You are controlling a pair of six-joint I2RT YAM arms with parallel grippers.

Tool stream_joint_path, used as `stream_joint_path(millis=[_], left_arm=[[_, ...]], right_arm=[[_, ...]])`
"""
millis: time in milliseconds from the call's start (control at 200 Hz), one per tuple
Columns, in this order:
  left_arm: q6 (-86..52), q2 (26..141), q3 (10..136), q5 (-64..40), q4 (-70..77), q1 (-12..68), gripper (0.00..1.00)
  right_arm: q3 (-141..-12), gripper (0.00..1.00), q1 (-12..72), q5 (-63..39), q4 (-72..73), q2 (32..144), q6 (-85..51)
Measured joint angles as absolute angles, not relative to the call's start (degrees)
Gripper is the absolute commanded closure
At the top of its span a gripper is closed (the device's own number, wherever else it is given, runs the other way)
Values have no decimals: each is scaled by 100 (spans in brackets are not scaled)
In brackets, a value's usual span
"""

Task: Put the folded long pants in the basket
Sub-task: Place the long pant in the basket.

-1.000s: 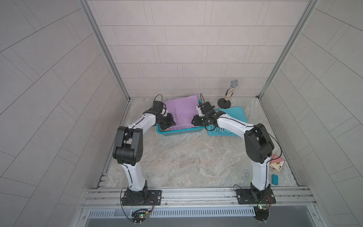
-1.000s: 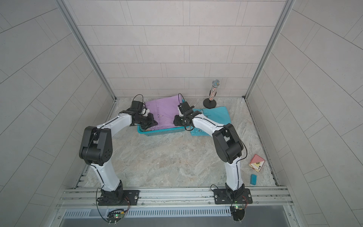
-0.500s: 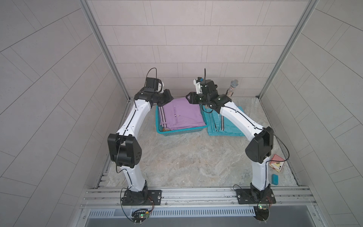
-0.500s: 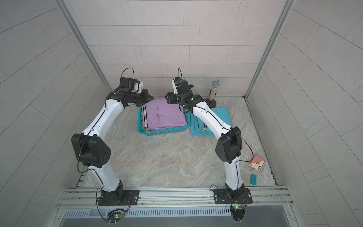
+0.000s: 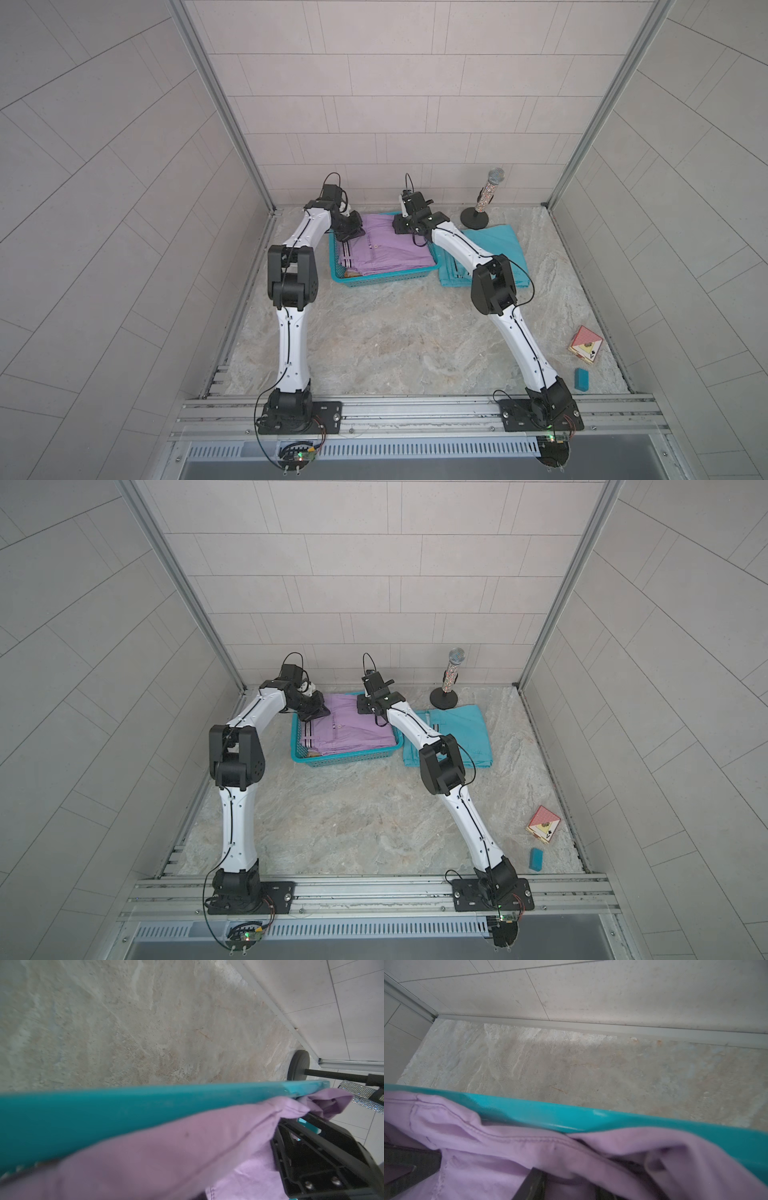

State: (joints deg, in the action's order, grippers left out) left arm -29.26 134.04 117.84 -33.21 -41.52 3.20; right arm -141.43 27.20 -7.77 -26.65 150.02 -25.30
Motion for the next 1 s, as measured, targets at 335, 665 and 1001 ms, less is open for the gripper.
stream_joint_path(millis=[335,665,1001], left_arm=[[-2947,12814,11262,-3395,-4097,305,60],[-3170,9220,9190,-3385,-3535,427,14],[-3671,6978,5872,-3459,-2491,462,3]], right_arm=[[-12547,51,2668,-805,-2528,13727,-2591],[-10106,19,2600,-838,-2060,10315,-2904],[-5942,8,1761,-701,-613,7734,-4119]])
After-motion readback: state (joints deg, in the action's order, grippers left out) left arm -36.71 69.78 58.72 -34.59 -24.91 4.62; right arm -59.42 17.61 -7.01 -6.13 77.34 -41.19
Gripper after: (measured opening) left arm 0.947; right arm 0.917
